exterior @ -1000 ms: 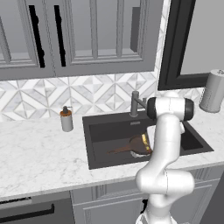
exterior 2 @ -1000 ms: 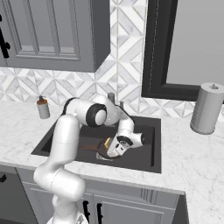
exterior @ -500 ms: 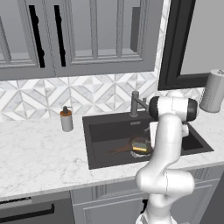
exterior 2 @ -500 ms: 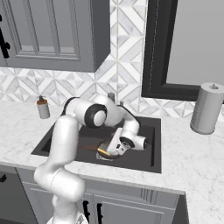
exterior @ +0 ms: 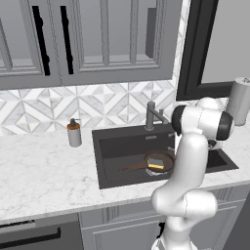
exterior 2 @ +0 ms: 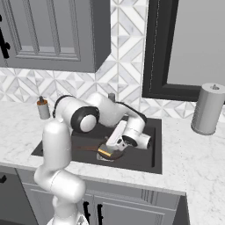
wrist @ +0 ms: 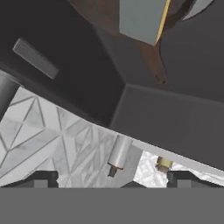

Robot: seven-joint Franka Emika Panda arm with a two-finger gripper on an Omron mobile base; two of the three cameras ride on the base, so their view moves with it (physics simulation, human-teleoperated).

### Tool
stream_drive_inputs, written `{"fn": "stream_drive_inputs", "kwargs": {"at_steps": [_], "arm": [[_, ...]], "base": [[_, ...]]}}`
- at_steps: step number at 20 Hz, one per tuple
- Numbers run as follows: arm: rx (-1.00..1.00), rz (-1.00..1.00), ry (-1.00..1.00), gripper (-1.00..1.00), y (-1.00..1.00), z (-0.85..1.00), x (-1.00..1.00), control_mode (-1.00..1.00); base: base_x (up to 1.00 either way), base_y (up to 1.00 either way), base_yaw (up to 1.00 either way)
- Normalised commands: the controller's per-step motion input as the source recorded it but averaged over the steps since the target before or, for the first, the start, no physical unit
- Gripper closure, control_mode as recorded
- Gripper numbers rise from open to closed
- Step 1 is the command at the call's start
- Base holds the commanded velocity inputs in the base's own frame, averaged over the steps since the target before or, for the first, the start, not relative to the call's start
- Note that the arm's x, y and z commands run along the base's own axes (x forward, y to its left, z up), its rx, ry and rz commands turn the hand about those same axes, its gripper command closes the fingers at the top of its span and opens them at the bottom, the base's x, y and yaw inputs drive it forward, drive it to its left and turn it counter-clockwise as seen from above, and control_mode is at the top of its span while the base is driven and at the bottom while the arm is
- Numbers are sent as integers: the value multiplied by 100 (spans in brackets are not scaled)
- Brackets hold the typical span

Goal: Pick the pan and sponge and place them into the sink. Then turn on the water.

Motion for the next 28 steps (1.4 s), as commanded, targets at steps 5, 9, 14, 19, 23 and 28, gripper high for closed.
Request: {"fn": "stream_drive_inputs", "kwargs": {"at_steps": [5,9,14,19,23,28], "arm": [[6,-21,0,-100,-4,74,-56,-100],[6,-23,0,-100,-8,58,-49,-100],[5,-17,0,-100,-10,43,-14,-100],[5,-7,0,-100,-4,50,0,-100],[5,-3,-1,-100,-9,44,0,-100],[7,-1,-3,-100,-16,32,0,-100]], "base": [[0,0,0],[0,0,0],[0,0,0],[0,0,0],[0,0,0],[0,0,0]]}}
